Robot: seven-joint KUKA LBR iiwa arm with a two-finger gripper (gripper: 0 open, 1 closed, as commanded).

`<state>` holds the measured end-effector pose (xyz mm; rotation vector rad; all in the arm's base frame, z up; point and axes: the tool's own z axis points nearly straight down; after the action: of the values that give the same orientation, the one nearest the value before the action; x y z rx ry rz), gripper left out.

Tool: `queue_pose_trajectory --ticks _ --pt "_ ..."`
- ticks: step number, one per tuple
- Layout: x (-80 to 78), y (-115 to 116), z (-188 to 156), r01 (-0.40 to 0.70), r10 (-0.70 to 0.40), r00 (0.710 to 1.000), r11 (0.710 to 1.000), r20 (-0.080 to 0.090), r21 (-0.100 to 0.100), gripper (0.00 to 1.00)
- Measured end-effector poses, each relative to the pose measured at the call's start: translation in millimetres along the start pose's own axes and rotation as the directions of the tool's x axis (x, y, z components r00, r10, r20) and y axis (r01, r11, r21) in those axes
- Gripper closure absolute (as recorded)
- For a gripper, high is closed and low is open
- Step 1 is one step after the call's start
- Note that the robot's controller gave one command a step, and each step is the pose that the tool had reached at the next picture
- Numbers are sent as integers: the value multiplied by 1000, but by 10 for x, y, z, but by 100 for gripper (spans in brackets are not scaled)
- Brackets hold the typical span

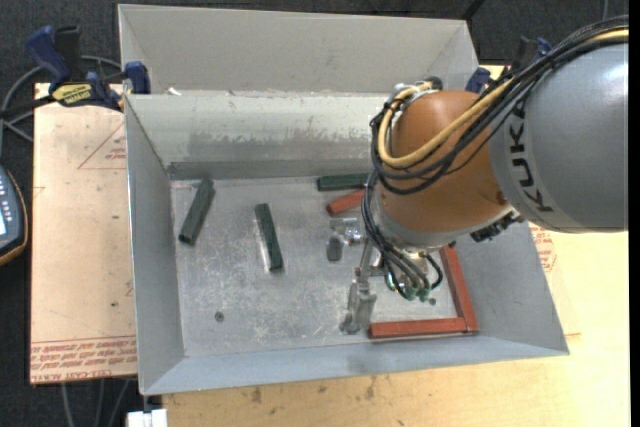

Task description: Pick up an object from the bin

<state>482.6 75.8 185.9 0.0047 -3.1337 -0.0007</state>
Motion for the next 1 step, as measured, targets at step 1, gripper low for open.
queue_pose_trajectory --ticks 1 --pt "-862 -473 159 229 -229 973 973 12 3 0"
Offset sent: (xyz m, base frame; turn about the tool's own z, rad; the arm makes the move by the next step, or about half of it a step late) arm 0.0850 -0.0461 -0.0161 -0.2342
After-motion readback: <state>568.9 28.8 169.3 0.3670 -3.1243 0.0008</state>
